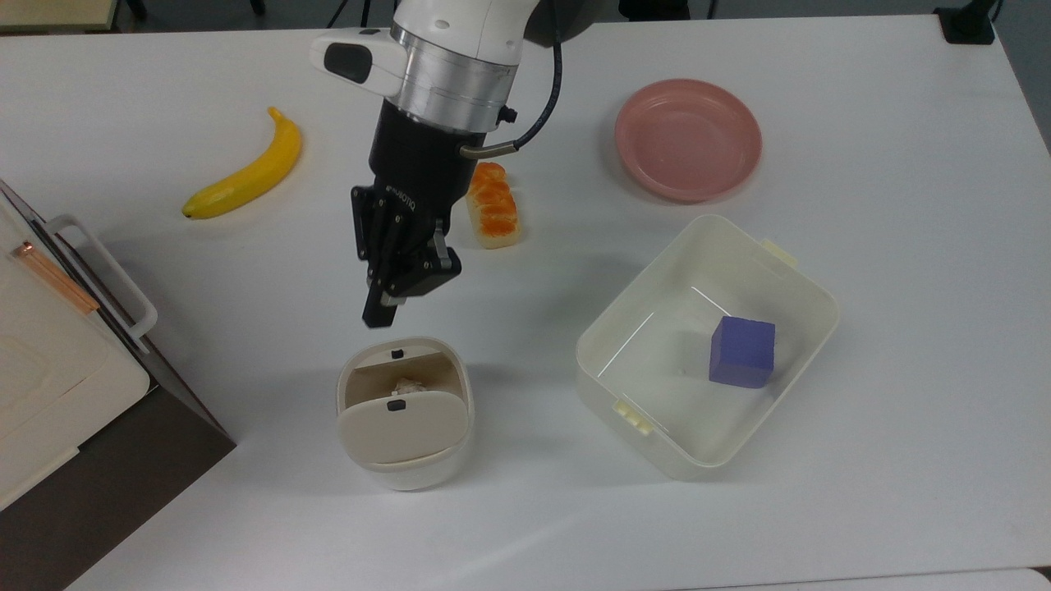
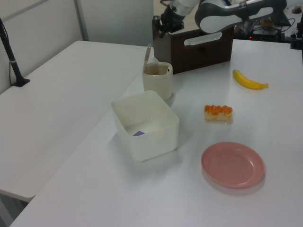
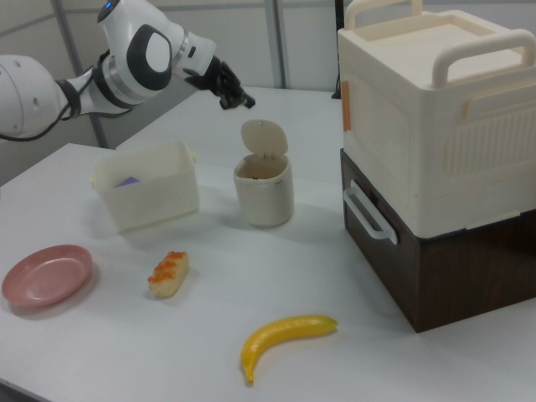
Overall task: Close the trash can
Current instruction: 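Move the gripper down toward the raised lid of the cream trash can, then push the raised lid down with the gripper until it shuts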
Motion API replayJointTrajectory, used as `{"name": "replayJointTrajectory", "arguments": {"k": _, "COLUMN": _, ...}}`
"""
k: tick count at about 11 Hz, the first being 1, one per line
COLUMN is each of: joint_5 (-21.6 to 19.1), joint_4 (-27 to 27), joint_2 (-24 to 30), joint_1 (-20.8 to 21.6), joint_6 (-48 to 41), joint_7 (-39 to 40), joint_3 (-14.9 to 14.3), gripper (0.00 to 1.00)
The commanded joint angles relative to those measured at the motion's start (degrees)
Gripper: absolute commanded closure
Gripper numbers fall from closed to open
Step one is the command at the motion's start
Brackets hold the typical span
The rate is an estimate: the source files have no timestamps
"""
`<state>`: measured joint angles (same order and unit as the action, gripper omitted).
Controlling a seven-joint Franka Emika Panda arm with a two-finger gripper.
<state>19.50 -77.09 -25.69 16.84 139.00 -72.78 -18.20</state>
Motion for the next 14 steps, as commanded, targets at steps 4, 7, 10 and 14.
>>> {"name": "replayJointTrajectory", "arguments": {"k": 4, "joint_5": 0.8, "joint_4": 17.6, "joint_2": -15.2, "joint_1": -0.2, "joint_6": 3.0, "joint_7": -3.5, "joint_3": -0.5, "gripper": 1.0}}
{"name": "replayJointTrajectory", "arguments": {"k": 7, "joint_5": 0.9, "joint_4": 18.8, "joint_2": -17.3, "joint_1": -0.5, "joint_6": 3.0, "joint_7": -3.3, "joint_3": -0.5, "gripper": 1.0}}
{"name": "replayJointTrajectory", "arguments": {"k": 10, "joint_5": 1.1, "joint_4": 17.4, "joint_2": -16.3, "joint_1": -0.8, "joint_6": 2.6, "joint_7": -2.0, "joint_3": -0.5, "gripper": 1.0}}
{"name": "replayJointTrajectory", "arguments": {"k": 14, "joint_5": -0.5, "joint_4": 12.7, "joint_2": -12.8, "joint_1": -0.5, "joint_6": -3.6, "joint_7": 10.4, "joint_3": -0.2, "gripper": 1.0}}
